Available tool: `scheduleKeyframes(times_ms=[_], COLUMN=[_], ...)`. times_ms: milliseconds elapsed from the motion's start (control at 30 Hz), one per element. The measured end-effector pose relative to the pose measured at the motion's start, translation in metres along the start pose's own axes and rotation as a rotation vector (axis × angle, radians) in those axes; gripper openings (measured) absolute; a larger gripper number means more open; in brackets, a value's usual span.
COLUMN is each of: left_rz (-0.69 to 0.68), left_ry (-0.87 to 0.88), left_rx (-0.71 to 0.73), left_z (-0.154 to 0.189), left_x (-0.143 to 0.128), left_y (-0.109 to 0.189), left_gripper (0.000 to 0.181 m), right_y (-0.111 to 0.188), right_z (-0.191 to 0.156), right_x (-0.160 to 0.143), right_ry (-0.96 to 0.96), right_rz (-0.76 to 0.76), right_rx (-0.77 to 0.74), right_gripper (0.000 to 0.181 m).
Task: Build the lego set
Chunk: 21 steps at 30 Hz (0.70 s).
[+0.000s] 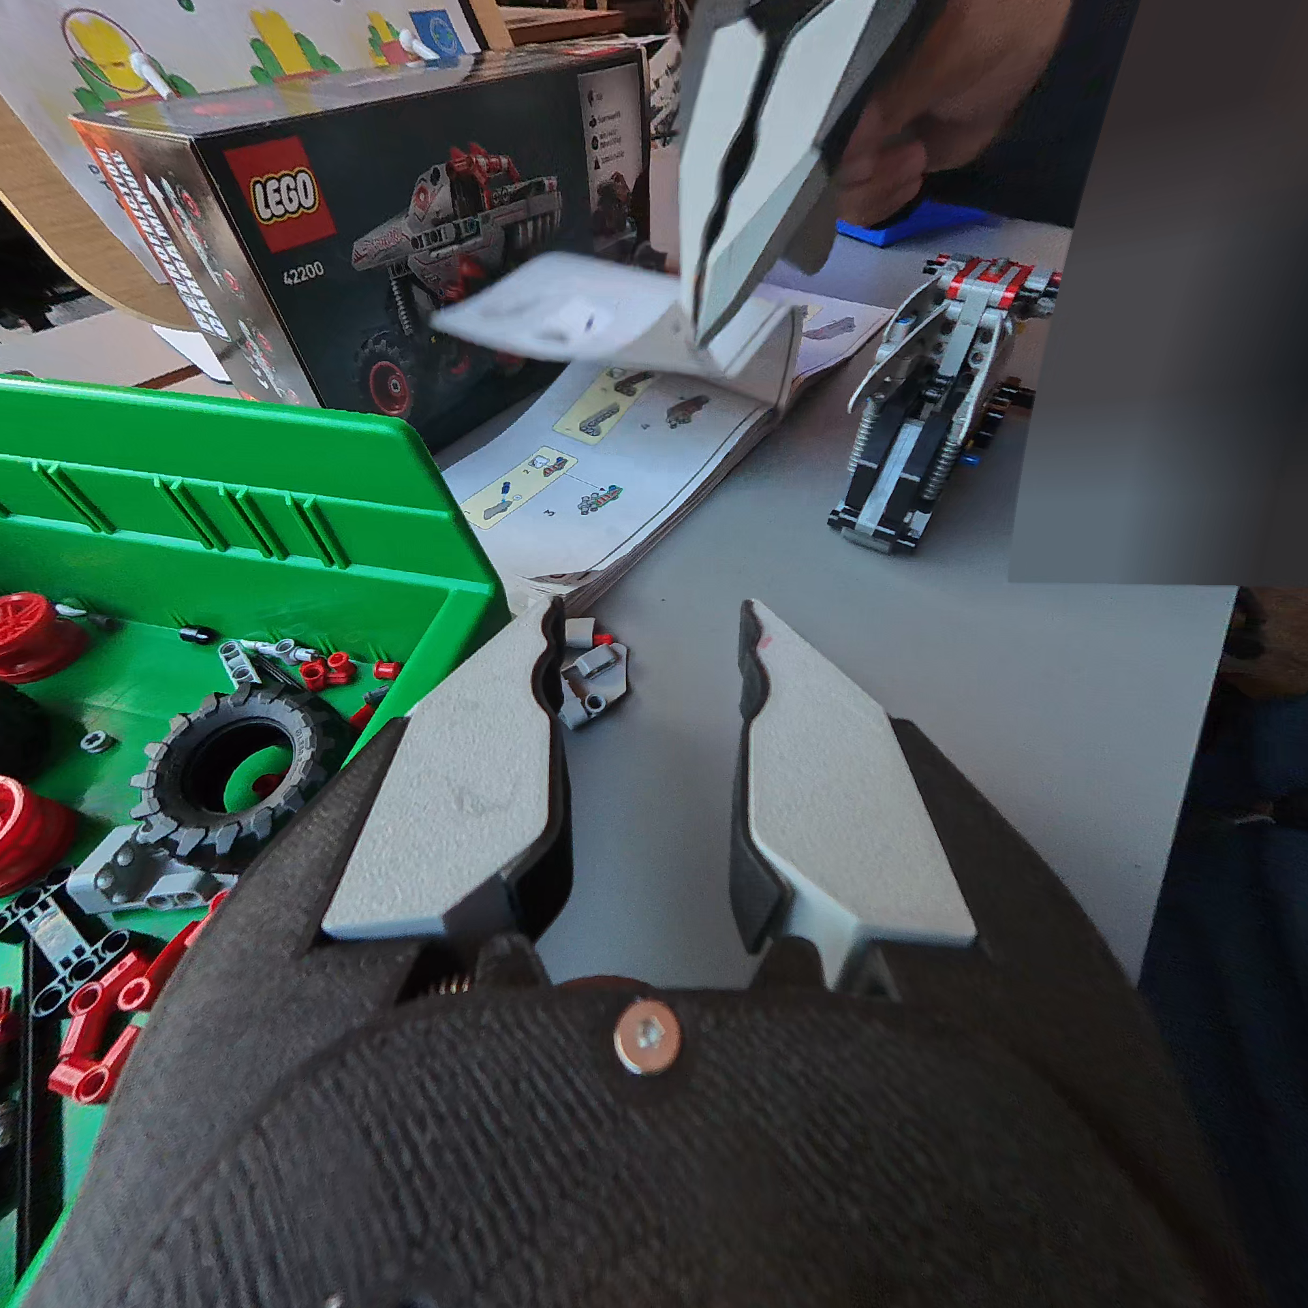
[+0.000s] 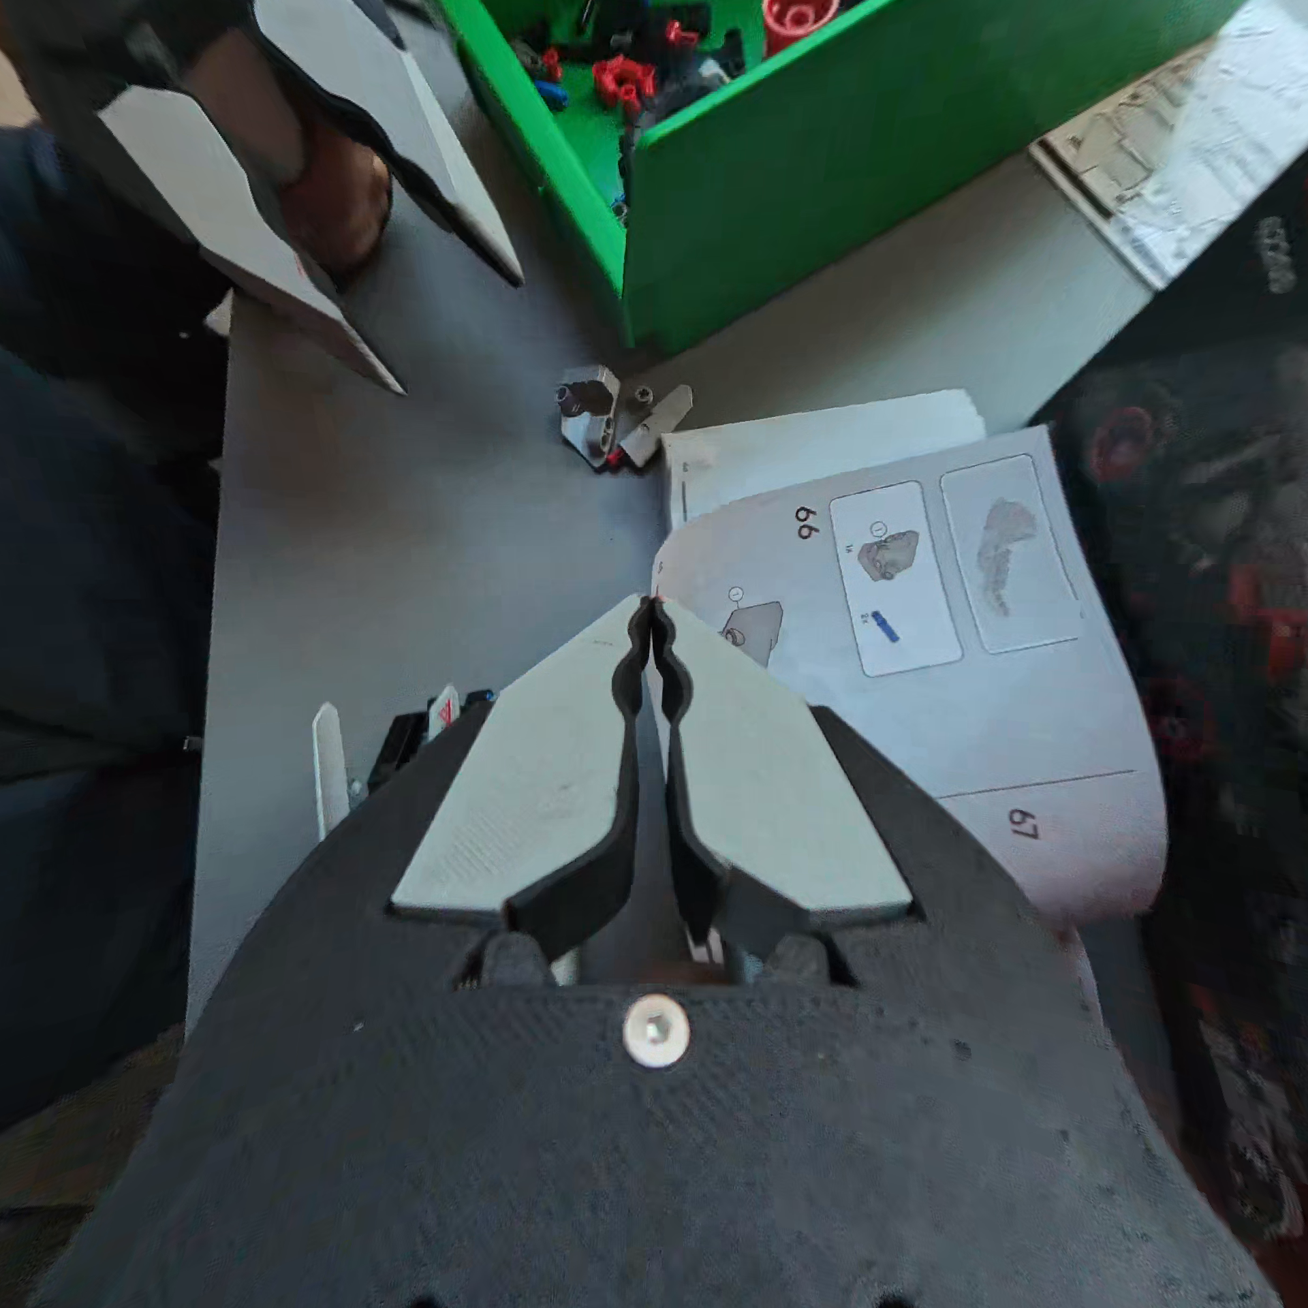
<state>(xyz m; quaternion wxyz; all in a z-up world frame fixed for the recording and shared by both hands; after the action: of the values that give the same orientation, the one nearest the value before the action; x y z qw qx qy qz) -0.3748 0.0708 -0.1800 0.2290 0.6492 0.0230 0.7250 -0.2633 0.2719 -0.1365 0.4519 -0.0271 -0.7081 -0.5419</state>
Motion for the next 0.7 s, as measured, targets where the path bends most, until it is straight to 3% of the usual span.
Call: scheduleKeyframes(times_ms=[100, 167, 267, 367, 533, 600, 700], left_rz=[0.008, 0.007, 0.008, 0.017, 0.024, 0.028, 0.017], left_ry=[0.000, 0.001, -0.006, -0.012, -0.001, 0.003, 0.006], left_rx=[0.007, 0.007, 0.013, 0.020, 0.034, 0.036, 0.034], left_z=[0.000, 0.000, 0.000, 0.001, -0.001, -0.001, -0.001], left_x=[0.000, 0.000, 0.000, 0.000, 0.000, 0.000, 0.000], left_y=[0.001, 0.001, 0.002, 0.003, 0.004, 0.004, 0.003], left_gripper=[0.046, 0.046, 0.046, 0.046, 0.046, 0.046, 0.047], right_y=[-0.026, -0.030, -0.009, 0.031, 0.100, 0.114, 0.118], right_z=[0.002, 0.003, -0.002, -0.009, -0.017, -0.020, -0.020], right_x=[0.020, 0.033, 0.052, 0.055, 0.001, -0.036, -0.083], right_ry=[0.016, 0.037, 0.061, 0.072, -0.055, -0.130, -0.245], right_rz=[-0.084, -0.123, -0.086, -0.013, 0.194, 0.274, 0.433], right_rx=[0.062, 0.035, -0.052, -0.128, -0.301, -0.340, -0.270], right_gripper=[0.001, 0.011, 0.023, 0.026, 0.026, 0.026, 0.032])
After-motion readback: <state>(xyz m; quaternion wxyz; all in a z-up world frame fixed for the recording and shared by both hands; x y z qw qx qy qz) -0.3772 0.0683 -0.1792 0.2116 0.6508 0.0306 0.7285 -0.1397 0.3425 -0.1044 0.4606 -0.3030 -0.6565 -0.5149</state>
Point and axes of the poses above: each gripper's, where its closed fingertips meet, y back along the fingers, x out of its top, z = x × y across the jaws, the point moved 8 cm from there along y, back along the fingers, and after that the axes turned 11 degrees about y, right-handed, at the moved point
